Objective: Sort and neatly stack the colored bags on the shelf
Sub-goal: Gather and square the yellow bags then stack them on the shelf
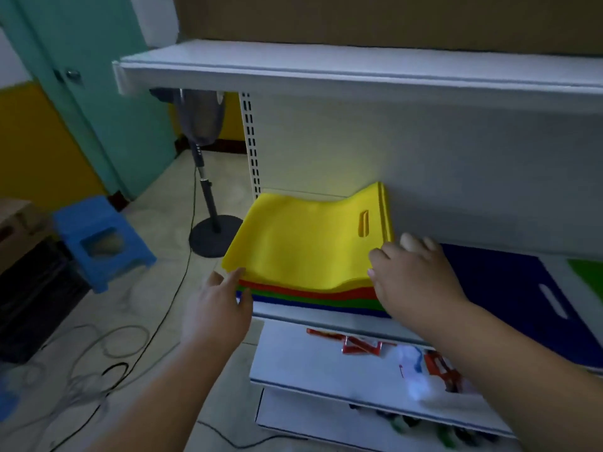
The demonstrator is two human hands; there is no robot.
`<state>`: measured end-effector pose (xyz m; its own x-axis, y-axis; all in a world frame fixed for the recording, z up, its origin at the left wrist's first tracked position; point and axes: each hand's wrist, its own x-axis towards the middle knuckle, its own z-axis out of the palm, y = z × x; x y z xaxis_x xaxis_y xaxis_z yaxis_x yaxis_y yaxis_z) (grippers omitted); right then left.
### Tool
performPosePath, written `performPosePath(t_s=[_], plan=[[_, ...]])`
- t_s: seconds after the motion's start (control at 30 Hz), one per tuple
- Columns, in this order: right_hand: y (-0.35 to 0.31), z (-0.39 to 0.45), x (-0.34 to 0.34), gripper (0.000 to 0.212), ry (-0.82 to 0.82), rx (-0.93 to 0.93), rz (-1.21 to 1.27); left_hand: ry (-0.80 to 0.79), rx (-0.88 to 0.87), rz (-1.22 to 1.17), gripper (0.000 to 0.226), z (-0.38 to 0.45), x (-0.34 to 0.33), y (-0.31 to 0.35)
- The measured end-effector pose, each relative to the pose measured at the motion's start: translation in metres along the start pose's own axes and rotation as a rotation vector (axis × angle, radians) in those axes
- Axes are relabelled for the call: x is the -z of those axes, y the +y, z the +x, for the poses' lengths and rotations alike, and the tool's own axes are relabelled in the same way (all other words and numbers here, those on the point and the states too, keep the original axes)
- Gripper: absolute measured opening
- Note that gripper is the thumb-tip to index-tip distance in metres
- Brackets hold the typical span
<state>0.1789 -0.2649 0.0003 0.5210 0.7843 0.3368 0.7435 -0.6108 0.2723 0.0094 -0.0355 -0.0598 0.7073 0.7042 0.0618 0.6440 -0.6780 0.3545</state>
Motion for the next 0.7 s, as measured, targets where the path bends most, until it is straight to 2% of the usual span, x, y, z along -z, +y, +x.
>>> performPosePath(t_s=[0.1, 0.2, 0.27, 0.33, 0.43, 0.53, 0.63, 0.7], plan=[[-0.019, 0.003, -0.001, 0.018, -0.043, -0.044, -0.072, 0.019, -0.09, 0.003, 0.035, 0.01, 0.004, -0.02], [-0.036, 0.006, -0.005, 0.033, -0.057, -0.07, -0.098, 0.041, -0.124, -0.067, 0.023, 0.018, 0.007, -0.039], [-0.047, 0.006, -0.004, 0.025, -0.023, -0.118, -0.064, 0.013, -0.114, -0.216, 0.016, 0.031, 0.01, -0.048], [-0.058, 0.003, -0.003, 0.018, 0.019, -0.212, 0.008, 0.006, -0.088, -0.344, 0.014, 0.046, 0.015, -0.051], [-0.073, -0.004, 0.001, 0.034, 0.018, -0.362, 0.159, 0.057, -0.063, -0.382, 0.019, 0.062, 0.026, -0.054], [-0.086, -0.011, 0.003, 0.034, -0.068, -0.568, 0.305, 0.057, -0.049, -0.392, 0.021, 0.069, 0.036, -0.061], [-0.095, -0.007, 0.006, 0.042, -0.111, -0.772, 0.358, -0.017, -0.02, -0.456, 0.012, 0.072, 0.039, -0.067], [-0.101, 0.001, 0.007, 0.044, -0.165, -0.835, 0.511, -0.107, -0.003, -0.497, 0.022, 0.073, 0.041, -0.068]])
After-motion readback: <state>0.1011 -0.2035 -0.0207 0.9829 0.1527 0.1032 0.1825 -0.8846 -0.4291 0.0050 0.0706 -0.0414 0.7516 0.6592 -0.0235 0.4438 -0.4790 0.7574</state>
